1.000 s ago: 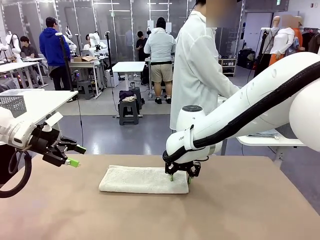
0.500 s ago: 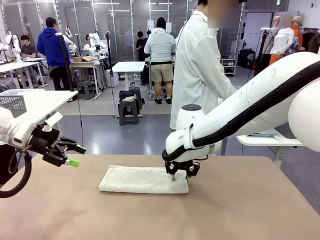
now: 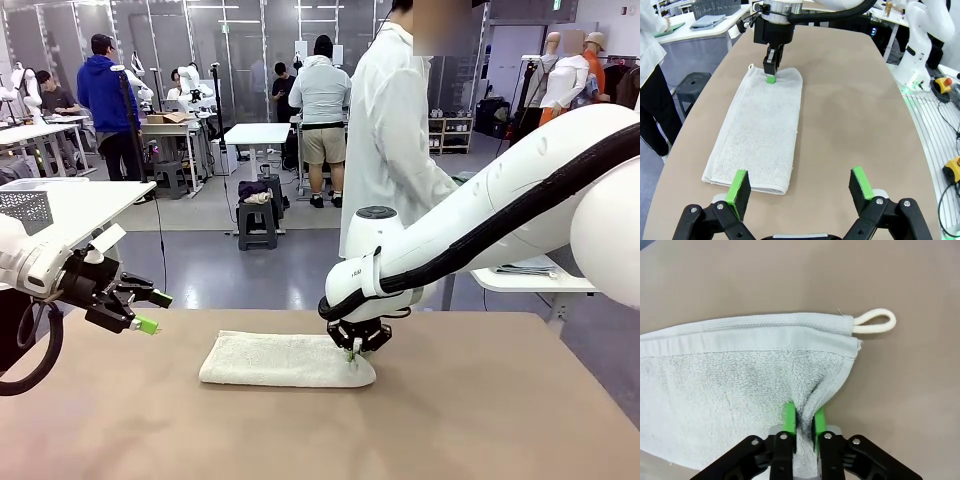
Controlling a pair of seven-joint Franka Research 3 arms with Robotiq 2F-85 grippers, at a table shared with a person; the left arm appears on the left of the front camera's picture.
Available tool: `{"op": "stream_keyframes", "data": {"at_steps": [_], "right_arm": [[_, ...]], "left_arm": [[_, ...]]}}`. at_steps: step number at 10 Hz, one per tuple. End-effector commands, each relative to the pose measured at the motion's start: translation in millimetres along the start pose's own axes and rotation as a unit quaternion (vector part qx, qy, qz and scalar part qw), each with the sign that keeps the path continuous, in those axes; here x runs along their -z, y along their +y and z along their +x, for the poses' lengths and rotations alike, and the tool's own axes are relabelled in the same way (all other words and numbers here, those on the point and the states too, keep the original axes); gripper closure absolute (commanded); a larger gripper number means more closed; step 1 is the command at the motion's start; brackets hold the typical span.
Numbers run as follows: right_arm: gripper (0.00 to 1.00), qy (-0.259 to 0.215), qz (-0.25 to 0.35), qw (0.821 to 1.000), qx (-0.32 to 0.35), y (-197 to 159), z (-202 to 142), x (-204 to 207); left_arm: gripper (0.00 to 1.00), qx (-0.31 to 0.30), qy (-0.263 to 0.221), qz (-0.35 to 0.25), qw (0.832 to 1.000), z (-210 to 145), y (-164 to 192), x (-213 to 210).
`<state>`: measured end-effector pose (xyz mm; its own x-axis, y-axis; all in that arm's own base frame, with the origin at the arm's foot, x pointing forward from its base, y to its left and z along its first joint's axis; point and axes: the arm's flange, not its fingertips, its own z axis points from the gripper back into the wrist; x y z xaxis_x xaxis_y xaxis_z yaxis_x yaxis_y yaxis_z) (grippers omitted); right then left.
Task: Fold the towels and place them in the basket.
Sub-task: When a person lays out a Towel with hook on the table, fold it in half twice.
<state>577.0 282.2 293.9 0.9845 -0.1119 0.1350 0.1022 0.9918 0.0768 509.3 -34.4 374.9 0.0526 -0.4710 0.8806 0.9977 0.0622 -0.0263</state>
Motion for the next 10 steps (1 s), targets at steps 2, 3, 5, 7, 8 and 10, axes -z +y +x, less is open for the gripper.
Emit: {"op": "stream_keyframes", "data": {"at_steps": [2,3,5,7,8,10], "right_arm": [[1.00,-0.001,-0.037,0.999,0.017,-1,1,15],[1.00,-0.003,-0.040,0.999,0.018,-3,2,15],[1.00,-0.021,-0.038,0.999,0.007,-26,6,10],[1.00,-0.033,-0.042,0.999,0.001,-57,7,3],[1.00,-0.036,-0.040,0.999,0.002,-69,7,1],[1.00,-0.042,-0.033,0.999,-0.008,-81,9,-6]], "left_arm": [[0.00,0.003,0.001,0.003,1.000,3,-1,-1],[0.00,0.003,0.001,0.003,1.000,3,-1,-1],[0.00,0.003,0.001,0.003,1.000,3,-1,-1],[0.00,0.003,0.001,0.003,1.000,3,-1,-1],[0.00,0.003,0.001,0.003,1.000,3,-1,-1],[0.00,0.003,0.001,0.003,1.000,3,-1,-1]]}}
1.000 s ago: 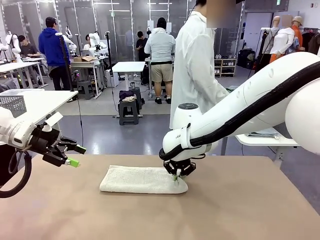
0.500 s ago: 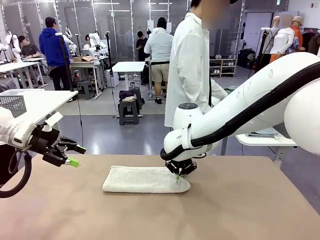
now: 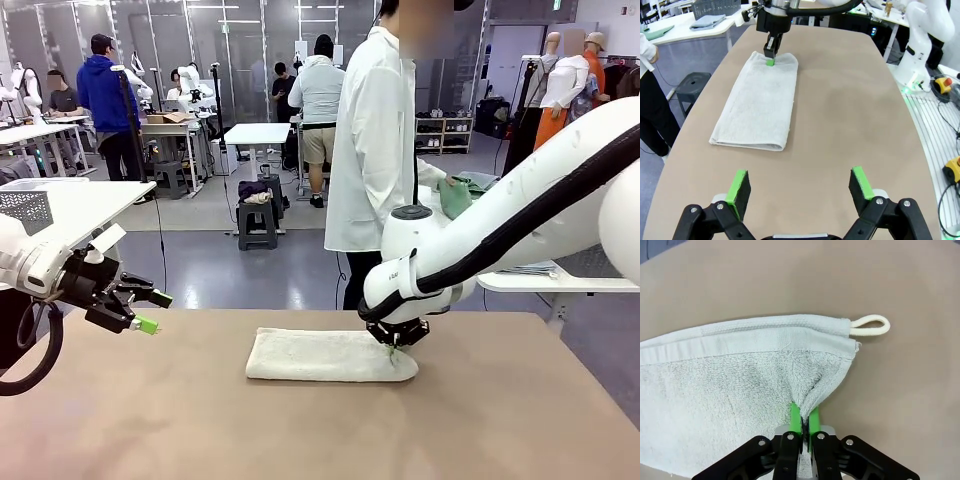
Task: Fold the towels and place them in the basket.
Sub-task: When a person lays out a Towel with hook on the table, fold it in half twice.
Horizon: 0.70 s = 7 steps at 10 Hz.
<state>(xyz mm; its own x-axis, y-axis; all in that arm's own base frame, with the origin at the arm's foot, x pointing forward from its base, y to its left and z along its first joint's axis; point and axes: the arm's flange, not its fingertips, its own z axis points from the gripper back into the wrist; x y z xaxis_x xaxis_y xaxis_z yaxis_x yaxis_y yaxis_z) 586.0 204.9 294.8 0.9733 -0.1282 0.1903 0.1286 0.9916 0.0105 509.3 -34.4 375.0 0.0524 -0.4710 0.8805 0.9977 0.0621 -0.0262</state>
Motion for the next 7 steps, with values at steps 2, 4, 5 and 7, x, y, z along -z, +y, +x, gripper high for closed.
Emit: {"op": "stream_keyframes", "data": {"at_steps": [2,4,5,7], "right_arm": [[1.00,-0.039,0.011,0.999,-0.019,-1,-1,-30],[1.00,-0.055,-0.003,0.998,-0.025,23,-1,-80],[1.00,-0.048,-0.022,0.998,-0.026,43,-7,-101],[1.00,-0.049,-0.047,0.997,-0.035,94,-15,-125]], "left_arm": [[0.00,0.002,0.001,0.003,1.000,3,-1,-1],[0.00,0.002,0.001,0.003,1.000,3,-1,-1],[0.00,0.002,0.001,0.003,1.000,3,-1,-1],[0.00,0.002,0.001,0.003,1.000,3,-1,-1]]}}
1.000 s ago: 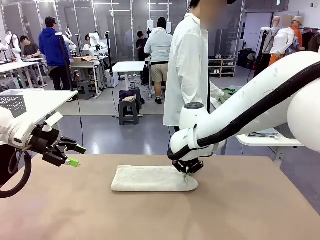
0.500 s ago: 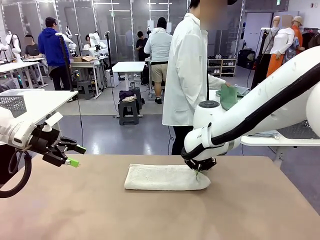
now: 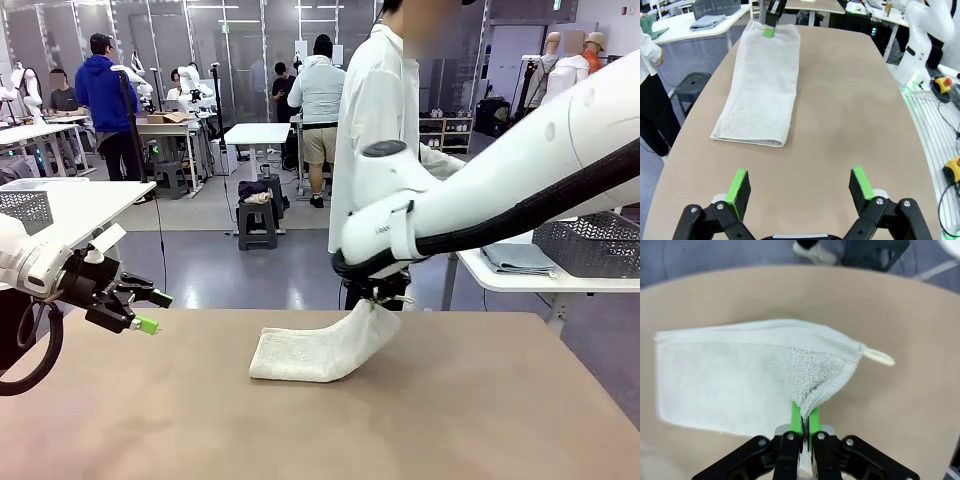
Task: Fold the towels and place them in the basket.
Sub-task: When a person lays out a Towel with hook on the table, fold it in half twice.
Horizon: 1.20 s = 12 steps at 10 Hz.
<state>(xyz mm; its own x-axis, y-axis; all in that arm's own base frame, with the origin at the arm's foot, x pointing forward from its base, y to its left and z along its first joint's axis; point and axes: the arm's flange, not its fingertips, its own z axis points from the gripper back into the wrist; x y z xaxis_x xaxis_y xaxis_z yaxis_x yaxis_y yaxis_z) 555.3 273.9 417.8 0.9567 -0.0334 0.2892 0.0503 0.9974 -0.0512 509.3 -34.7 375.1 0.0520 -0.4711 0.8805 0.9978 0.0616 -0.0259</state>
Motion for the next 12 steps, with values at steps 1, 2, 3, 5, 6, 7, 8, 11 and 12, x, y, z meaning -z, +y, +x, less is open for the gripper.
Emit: {"op": "stream_keyframes", "data": {"at_steps": [1,2,3,5,6,7,8,11,12], "right_arm": [[1.00,0.009,-0.040,0.999,0.001,62,2,-2],[1.00,0.012,-0.046,0.999,-0.004,87,1,0],[1.00,0.005,-0.054,0.998,-0.007,116,-2,5],[1.00,0.010,-0.050,0.999,0.007,154,-8,16],[1.00,0.013,-0.043,0.999,0.019,167,-8,23],[1.00,0.019,-0.036,0.999,0.029,179,-6,30],[1.00,0.024,-0.025,0.999,0.030,188,-8,35],[1.00,0.019,-0.003,0.999,0.038,206,-15,45],[1.00,0.024,0.011,0.999,0.037,209,-15,49]], "left_arm": [[0.00,0.002,0.001,0.003,1.000,3,0,-1],[0.00,0.002,0.001,0.003,1.000,3,0,-1],[0.00,0.002,0.001,0.003,1.000,3,0,-1],[0.00,0.002,0.001,0.003,1.000,3,0,-1],[0.00,0.002,0.001,0.003,1.000,3,0,-1],[0.00,0.002,0.001,0.003,1.000,3,0,-1],[0.00,0.002,0.001,0.003,1.000,3,0,-1],[0.00,0.002,0.001,0.003,1.000,3,0,-1],[0.00,0.002,0.001,0.003,1.000,3,0,-1]]}}
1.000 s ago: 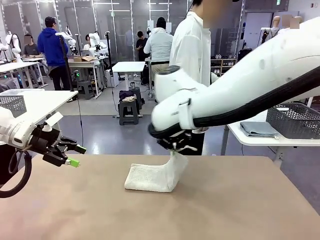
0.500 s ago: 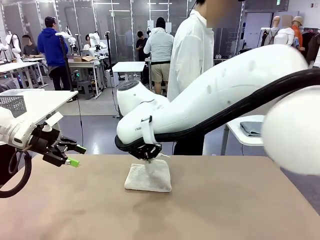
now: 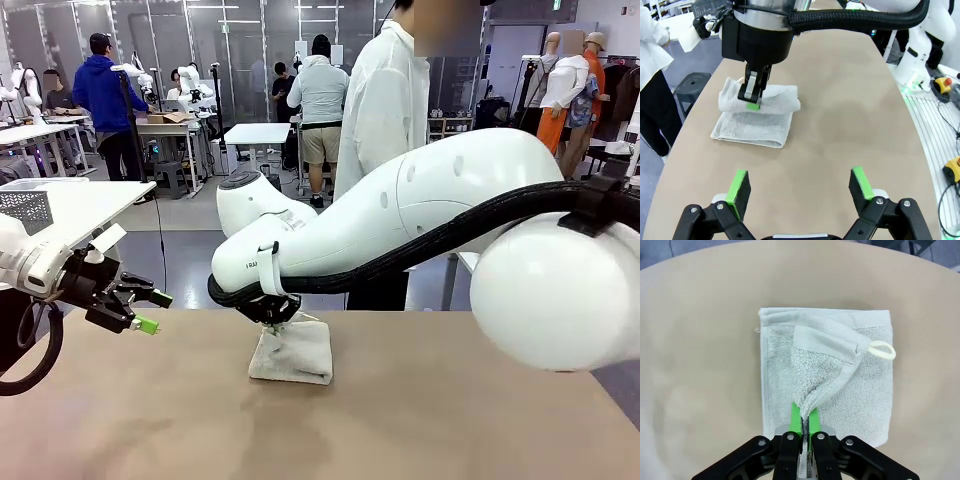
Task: Fold the towels and place them in the basket.
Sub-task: When a person lays out a Towel with hook on the table, fold it in half twice.
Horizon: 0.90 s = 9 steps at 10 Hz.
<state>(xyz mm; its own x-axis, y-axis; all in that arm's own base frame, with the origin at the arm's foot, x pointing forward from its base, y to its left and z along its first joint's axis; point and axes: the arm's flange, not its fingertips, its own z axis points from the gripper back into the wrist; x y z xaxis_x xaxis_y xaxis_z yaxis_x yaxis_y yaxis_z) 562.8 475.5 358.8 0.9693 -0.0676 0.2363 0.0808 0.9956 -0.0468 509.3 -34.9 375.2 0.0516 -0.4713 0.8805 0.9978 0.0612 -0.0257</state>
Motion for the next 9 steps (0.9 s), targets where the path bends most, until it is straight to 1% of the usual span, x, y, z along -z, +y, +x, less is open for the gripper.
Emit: {"op": "stream_keyframes", "data": {"at_steps": [1,2,3,4,5,6,7,8,9], "right_arm": [[0.85,0.002,0.023,0.999,0.026,7,-1,6],[0.73,0.000,0.030,0.999,0.028,7,-2,8],[0.65,-0.009,0.040,0.999,0.036,7,-2,11],[0.54,-0.024,0.055,0.997,0.052,5,-2,11],[0.45,-0.023,0.056,0.997,0.052,3,-3,9],[0.34,-0.020,0.053,0.997,0.054,-5,-4,4],[0.25,-0.012,0.052,0.997,0.049,-19,-7,-3],[0.14,-0.010,0.056,0.998,0.031,-46,-8,-9],[0.05,0.002,0.064,0.998,0.020,-75,-7,-13]], "left_arm": [[0.00,0.002,0.001,0.003,1.000,2,0,-1],[0.00,0.002,0.001,0.003,1.000,2,0,-1],[0.00,0.002,0.001,0.003,1.000,2,0,-1],[0.00,0.002,0.001,0.003,1.000,2,0,-1],[0.00,0.002,0.001,0.003,1.000,2,0,-1],[0.00,0.002,0.001,0.003,1.000,2,0,-1],[0.00,0.002,0.001,0.003,1.000,2,0,-1],[0.00,0.002,0.001,0.003,1.000,2,0,-1],[0.00,0.002,0.001,0.003,1.000,2,0,-1]]}}
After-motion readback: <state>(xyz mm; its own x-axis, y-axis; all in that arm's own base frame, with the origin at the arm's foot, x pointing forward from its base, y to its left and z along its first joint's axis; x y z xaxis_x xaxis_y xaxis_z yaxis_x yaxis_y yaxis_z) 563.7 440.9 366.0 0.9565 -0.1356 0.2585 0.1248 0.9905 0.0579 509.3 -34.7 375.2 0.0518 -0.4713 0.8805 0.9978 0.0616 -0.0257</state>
